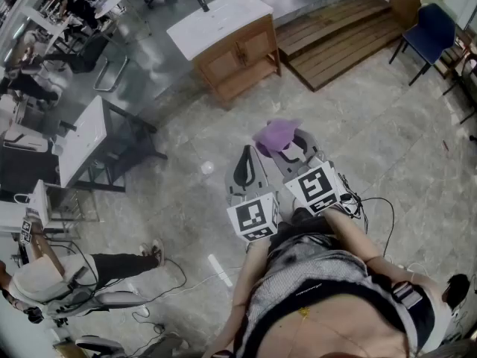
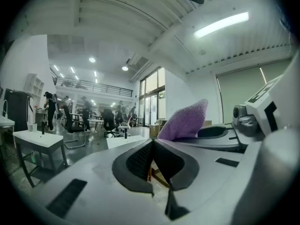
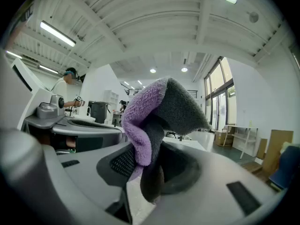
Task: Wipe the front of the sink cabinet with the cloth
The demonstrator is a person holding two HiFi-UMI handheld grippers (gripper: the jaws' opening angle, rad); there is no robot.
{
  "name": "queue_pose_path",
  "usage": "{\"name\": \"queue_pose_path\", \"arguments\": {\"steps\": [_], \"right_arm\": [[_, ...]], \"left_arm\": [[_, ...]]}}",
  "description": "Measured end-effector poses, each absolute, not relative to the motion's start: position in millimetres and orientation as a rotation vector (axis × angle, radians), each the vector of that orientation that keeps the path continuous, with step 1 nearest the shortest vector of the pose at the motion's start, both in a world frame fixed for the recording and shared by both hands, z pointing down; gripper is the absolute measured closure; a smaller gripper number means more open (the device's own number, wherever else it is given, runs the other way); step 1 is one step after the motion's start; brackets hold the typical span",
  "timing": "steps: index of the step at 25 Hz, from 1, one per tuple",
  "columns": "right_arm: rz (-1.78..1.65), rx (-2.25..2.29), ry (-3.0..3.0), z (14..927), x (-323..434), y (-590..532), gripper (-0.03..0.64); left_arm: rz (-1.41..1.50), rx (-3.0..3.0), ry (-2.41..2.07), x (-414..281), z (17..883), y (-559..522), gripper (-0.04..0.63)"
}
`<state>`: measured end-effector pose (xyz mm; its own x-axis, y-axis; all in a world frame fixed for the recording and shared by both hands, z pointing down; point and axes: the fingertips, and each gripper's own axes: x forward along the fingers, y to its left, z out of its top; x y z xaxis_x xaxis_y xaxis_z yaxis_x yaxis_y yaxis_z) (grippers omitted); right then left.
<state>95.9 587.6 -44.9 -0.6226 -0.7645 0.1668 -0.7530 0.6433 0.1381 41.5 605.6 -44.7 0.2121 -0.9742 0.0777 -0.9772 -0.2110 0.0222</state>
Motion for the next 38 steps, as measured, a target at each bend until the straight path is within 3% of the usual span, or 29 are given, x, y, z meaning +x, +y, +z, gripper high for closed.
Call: {"name": "queue_pose_path", "arguments": {"steps": [22,38], "right_arm": [[-0.075,1.121,-2.722,-49.1,99.3,555.9,0.437],[-0.065,1.182,-2.69,-46.3,61.7,455.2,0.437]], "left_arm": [[0.054,2.321,-2.015,41.0,-46.1,573.7,0.589],[0.032,2.388,-1.929,5.1,-44.5,466.4,0.589]]}}
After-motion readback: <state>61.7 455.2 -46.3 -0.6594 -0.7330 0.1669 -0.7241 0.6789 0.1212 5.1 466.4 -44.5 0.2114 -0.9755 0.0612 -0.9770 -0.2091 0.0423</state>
